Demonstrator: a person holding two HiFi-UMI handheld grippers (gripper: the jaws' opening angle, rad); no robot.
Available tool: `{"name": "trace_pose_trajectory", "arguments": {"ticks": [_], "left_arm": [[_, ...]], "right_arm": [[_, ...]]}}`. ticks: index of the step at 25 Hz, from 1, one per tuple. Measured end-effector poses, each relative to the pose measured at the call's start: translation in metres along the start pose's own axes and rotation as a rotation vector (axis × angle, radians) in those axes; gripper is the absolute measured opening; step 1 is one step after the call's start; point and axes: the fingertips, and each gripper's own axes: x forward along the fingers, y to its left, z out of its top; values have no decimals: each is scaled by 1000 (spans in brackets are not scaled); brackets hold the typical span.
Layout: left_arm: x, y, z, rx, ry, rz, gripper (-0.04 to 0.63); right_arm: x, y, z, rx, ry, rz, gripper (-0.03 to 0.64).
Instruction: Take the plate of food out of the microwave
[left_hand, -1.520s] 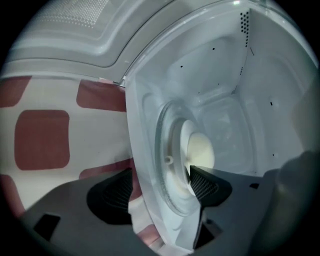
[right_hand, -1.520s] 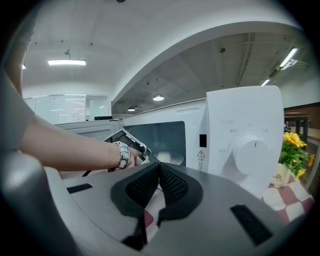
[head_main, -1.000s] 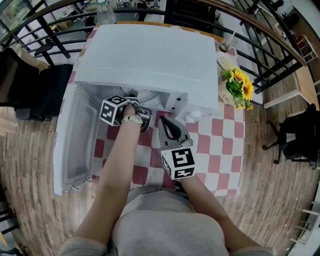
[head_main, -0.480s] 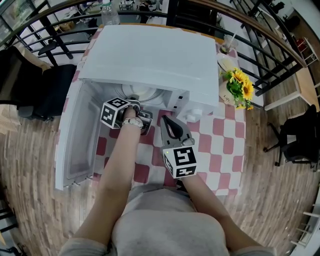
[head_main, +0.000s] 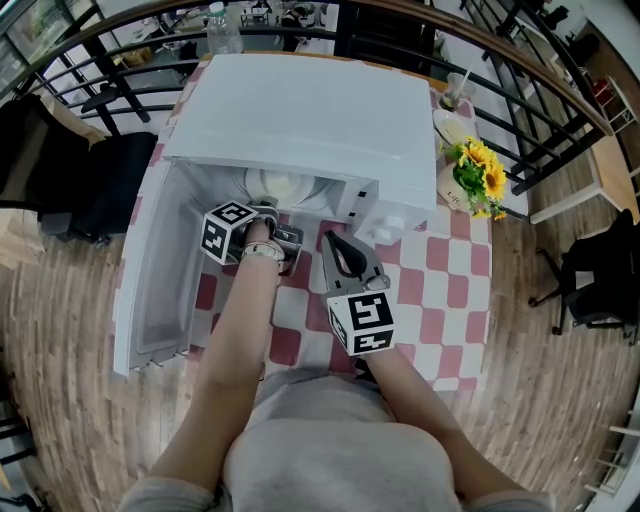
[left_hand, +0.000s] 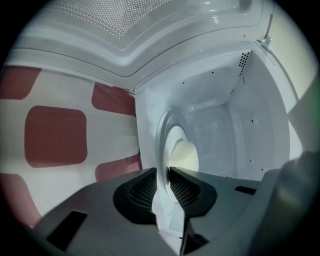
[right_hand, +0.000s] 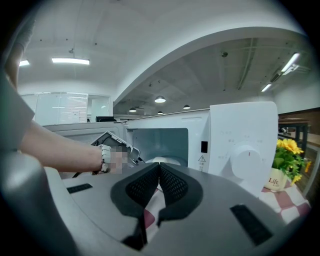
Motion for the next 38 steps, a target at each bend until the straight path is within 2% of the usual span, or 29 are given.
{"name": "trace_pose_trajectory", "arguments": {"ticks": [2, 3, 8, 13, 18, 38], "left_arm": [[-1, -2, 0, -2, 2, -13, 71], [-2, -2, -1, -6, 5, -18, 41], [-5, -1, -2, -34, 13, -50, 35], [-11, -16, 1, -18, -8, -148, 18], [-15, -23, 3, -11, -19, -208, 15], [-41, -31, -5, 35, -16, -338, 14]], "right_arm": [[0, 1, 0, -3, -1, 3, 25], [0, 1, 0, -5, -1, 3, 25], [-3, 2, 0, -9, -2, 0, 25], [-4, 2, 2, -9, -8, -6, 25], [-5, 4, 5, -10, -15, -3, 25], [-22, 14, 16, -31, -51, -13, 25]]}}
